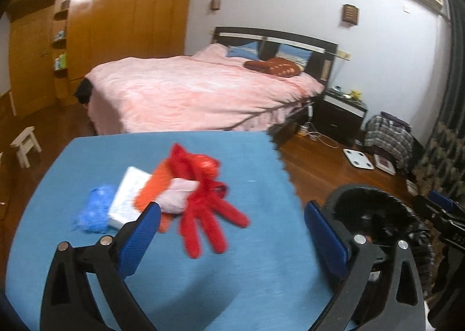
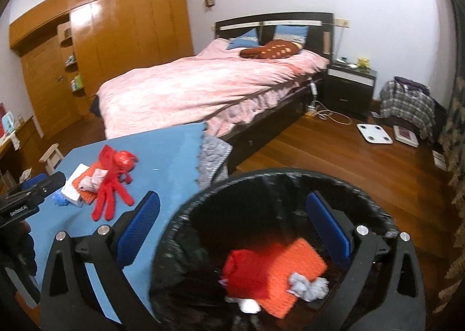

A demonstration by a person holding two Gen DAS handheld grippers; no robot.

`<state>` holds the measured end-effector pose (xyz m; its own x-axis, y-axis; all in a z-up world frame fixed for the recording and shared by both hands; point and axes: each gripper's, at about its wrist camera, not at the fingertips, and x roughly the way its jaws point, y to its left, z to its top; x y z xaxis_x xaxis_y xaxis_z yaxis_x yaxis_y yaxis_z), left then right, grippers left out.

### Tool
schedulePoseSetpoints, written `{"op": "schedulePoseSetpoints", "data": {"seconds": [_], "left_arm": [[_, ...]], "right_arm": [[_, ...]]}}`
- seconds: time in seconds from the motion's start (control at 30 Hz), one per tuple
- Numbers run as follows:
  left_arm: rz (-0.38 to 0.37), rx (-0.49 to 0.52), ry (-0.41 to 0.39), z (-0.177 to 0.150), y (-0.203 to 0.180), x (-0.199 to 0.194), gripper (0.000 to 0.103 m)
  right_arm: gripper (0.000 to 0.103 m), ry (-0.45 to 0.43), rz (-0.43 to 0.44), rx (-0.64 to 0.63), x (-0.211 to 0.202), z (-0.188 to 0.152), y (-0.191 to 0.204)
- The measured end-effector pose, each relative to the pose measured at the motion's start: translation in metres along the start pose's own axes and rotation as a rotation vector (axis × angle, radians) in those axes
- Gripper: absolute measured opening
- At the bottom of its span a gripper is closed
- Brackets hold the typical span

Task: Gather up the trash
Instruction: 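Move both grippers back to the pile, left gripper toward the blue plastic bag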

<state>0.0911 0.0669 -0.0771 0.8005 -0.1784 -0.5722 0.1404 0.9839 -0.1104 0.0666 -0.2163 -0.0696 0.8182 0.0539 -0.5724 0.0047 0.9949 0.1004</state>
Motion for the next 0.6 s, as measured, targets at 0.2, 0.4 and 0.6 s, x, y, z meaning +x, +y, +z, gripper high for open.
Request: {"op": "schedulePoseSetpoints", "data": {"seconds": [0.2, 0.4, 0.6], "left_arm": [[0.073, -0.030, 0.002, -0.004, 0.038, 0.001, 0.097], [0.134, -0.043, 0.012, -0.012, 0.069, 0.007, 0.097], [0.188, -0.074, 0.021, -0.016, 0.102, 0.019, 0.097]], "right_arm": [[0.098, 0.021, 0.069, -0.035, 0.027, 0.005, 0.042], [0.098, 0.040, 0.110, -0.063, 0.055, 0.010, 0.079], [0.098, 0.055, 0.128, -0.084, 0.079, 0.010, 0.103]]}}
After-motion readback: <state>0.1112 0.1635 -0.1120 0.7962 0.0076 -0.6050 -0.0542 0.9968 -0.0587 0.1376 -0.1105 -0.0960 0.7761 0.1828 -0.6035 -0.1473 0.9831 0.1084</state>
